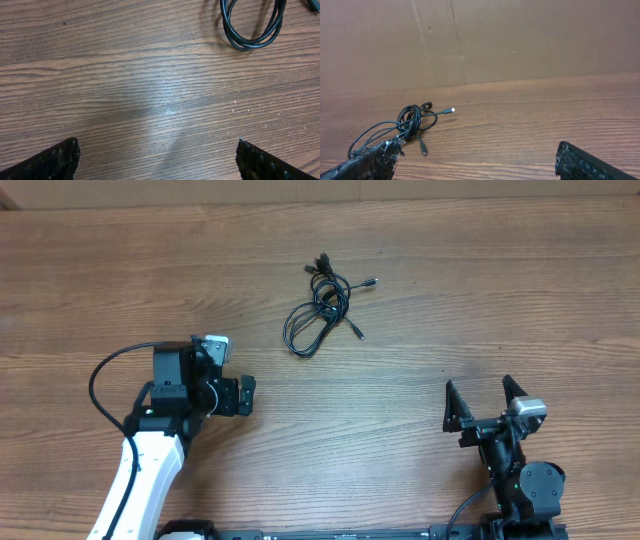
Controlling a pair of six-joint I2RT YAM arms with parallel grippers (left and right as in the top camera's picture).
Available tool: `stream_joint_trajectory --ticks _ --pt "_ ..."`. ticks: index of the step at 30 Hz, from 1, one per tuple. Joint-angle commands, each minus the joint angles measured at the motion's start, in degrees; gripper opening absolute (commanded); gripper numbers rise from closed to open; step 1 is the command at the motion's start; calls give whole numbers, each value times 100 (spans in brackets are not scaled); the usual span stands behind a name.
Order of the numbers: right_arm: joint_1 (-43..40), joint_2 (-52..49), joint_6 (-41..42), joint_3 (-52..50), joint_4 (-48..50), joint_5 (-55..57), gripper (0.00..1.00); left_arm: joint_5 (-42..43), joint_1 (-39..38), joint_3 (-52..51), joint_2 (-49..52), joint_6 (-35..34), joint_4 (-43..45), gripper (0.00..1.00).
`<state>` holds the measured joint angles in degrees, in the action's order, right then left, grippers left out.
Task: Untangle cables
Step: 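Raise the left arm and move the left gripper toward the cable bundle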
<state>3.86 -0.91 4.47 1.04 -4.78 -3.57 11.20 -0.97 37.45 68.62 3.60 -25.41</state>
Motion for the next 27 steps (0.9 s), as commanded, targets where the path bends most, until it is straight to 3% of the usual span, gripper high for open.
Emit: stream_joint_trajectory --ticks 1,27 --pt "26 9 -4 -55 13 55 100 94 20 177 70 120 -22 99" --pt "26 9 -2 -55 13 55 100 682 -190 238 76 501 -59 100"
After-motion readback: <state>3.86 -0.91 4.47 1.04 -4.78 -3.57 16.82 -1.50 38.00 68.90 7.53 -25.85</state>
